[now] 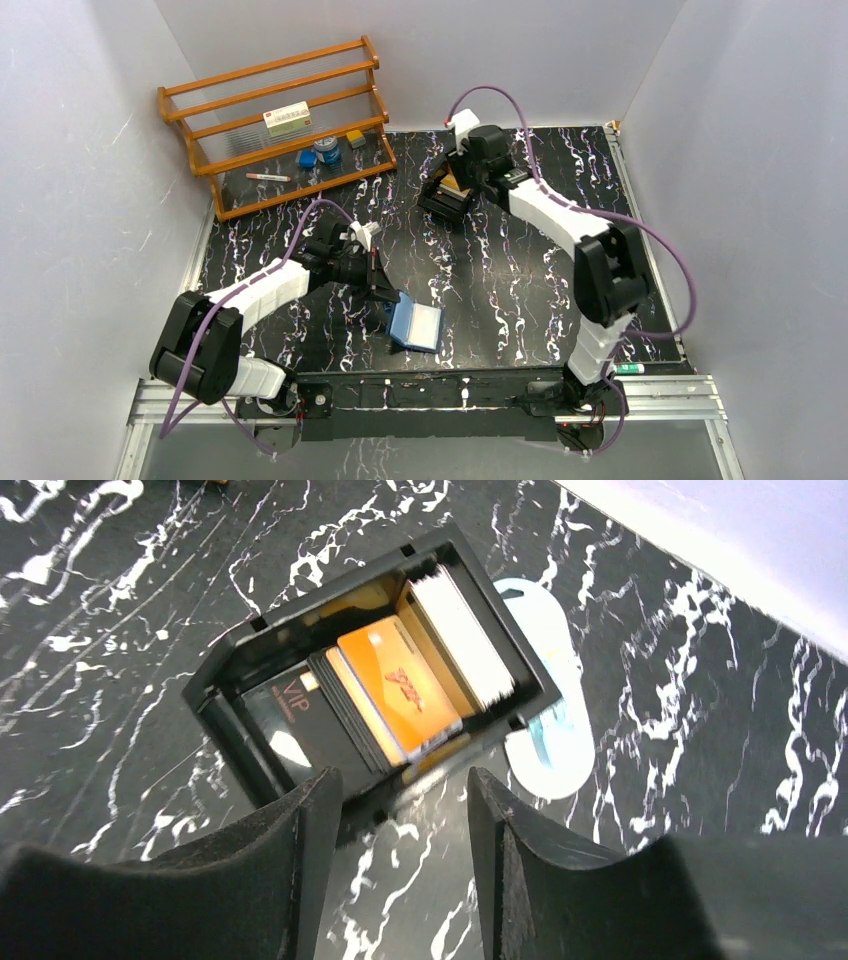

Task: Put the credit cards into the card holder
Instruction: Pick up the credit card from the storage box.

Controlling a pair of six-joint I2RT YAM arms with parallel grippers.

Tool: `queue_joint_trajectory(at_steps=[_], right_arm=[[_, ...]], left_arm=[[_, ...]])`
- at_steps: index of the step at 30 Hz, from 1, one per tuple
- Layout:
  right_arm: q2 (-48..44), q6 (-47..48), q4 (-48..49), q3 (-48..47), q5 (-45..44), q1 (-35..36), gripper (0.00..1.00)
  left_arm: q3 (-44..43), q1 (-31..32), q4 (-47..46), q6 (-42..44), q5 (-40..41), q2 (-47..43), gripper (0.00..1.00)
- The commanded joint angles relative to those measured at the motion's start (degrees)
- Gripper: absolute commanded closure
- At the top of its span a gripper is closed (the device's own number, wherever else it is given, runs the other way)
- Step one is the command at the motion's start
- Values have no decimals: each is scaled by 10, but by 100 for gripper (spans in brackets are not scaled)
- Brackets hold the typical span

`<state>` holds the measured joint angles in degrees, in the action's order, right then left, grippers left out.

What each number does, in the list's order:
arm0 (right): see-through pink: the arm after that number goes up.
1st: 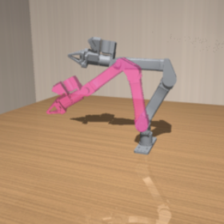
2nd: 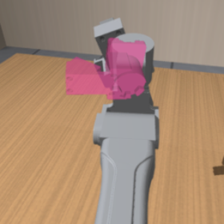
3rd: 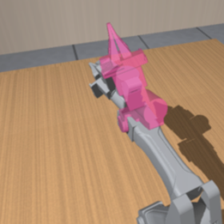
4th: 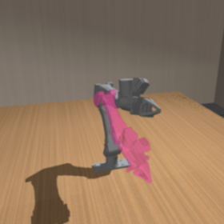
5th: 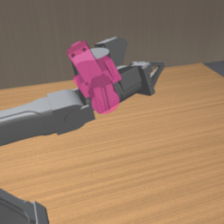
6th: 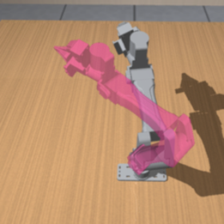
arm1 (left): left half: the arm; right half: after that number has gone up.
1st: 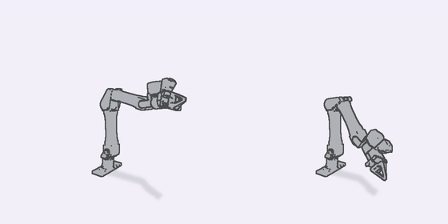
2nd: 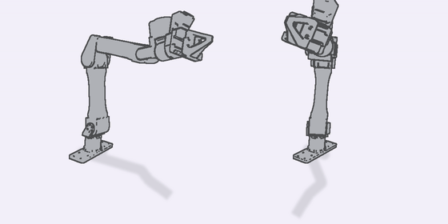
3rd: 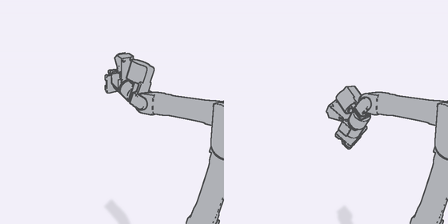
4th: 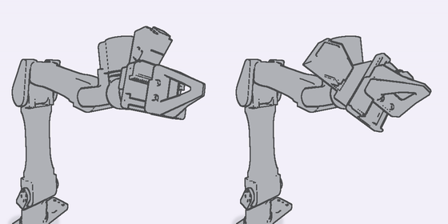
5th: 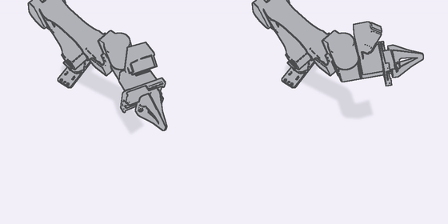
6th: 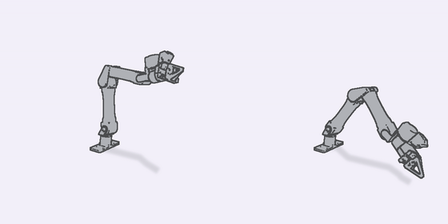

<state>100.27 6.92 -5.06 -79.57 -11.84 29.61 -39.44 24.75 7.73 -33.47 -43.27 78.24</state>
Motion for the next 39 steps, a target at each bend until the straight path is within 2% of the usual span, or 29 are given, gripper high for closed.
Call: queue_joint_trajectory(at_steps=[1, 6, 9, 15, 32, 35, 39], right_arm=[[79, 119, -6, -98, 22, -1, 44], [167, 179, -43, -193, 8, -1, 46], [195, 207, -39, -215, 7, -1, 46], [223, 275, 4, -199, -28, -1, 46], [302, 365, 45, -223, -93, -2, 46], [306, 371, 51, -221, -107, -2, 48], [298, 370, 68, -207, -107, -2, 57]], left_arm=[[-29, 1, 34, 31, -33, -10, 100], [-25, 1, 26, 35, -53, -18, 100], [-23, 1, 37, 41, -49, -28, 100], [-15, 1, 33, 38, -52, -46, 100], [-12, 1, 24, 33, -62, -56, 100], [-13, 2, 22, 33, -63, -56, 100], [-12, 1, 19, 31, -65, -56, 100]])
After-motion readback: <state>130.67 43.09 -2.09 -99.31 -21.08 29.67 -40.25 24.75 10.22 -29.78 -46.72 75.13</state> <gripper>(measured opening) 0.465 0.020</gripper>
